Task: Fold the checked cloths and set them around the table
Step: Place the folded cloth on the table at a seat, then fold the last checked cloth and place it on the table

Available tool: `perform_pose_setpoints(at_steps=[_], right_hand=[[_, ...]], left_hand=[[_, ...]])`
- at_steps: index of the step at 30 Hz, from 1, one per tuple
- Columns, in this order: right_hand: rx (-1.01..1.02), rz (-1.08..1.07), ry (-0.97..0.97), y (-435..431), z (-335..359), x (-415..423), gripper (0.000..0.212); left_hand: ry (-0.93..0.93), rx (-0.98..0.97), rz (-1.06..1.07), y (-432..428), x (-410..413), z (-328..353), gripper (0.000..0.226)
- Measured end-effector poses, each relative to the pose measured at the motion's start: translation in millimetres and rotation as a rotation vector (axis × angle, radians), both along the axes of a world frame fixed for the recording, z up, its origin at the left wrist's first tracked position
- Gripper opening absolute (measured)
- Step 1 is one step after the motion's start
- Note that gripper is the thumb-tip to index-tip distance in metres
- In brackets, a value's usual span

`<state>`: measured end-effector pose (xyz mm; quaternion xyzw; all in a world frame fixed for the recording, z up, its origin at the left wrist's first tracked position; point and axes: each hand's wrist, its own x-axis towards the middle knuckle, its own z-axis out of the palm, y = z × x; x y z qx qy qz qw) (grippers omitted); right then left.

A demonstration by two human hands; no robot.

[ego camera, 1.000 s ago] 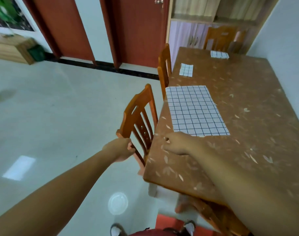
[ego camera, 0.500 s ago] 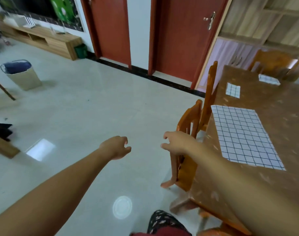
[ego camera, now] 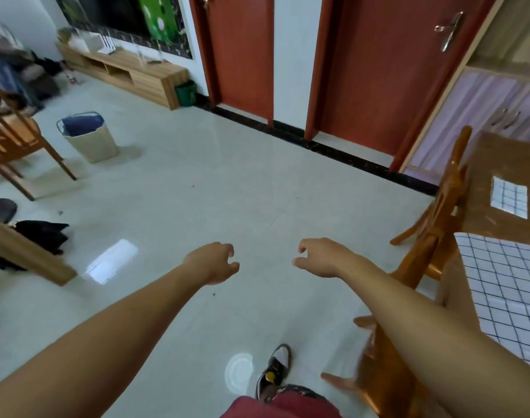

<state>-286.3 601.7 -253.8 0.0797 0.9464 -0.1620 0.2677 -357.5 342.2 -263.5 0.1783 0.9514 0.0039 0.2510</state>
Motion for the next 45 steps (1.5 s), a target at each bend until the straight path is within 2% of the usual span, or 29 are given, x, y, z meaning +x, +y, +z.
perform_pose_setpoints(at_steps=[8,13,20,23,26,31,35,40,45], right_hand=[[0.009,-0.067,-0.003,70,9,-93,0.056],[0.026,-0.234,0.028,146,18,-99,0.055],[-0.004,-0.547,0.064,247,17,-74,0.050],[-0.034,-0.695,0.071,281,11,-61,0.047],[-0.002,-0.817,0.067,310,11,-51,0.034],[0.050,-1.092,0.032,337,8,-32,0.041],[0.084,-1.302,-0.029,343,12,-20,0.042],[0.083,-1.535,-0.108,330,10,12,0.053],[0.055,-1.744,-0.151,305,-7,66,0.053]], left_hand=[[0.016,-0.014,-0.083,81,-112,15,0.049],[0.003,-0.013,-0.205,164,-165,18,0.049],[-0.022,0.024,-0.513,320,-210,9,0.049],[-0.050,0.043,-0.672,388,-213,0,0.050],[-0.067,0.039,-0.859,457,-211,-7,0.050],[-0.137,0.054,-1.147,556,-202,-16,0.051],[-0.234,0.086,-1.344,611,-187,-16,0.047],[-0.223,0.141,-1.537,665,-160,-34,0.027],[-0.194,0.118,-1.750,692,-111,-47,0.031]])
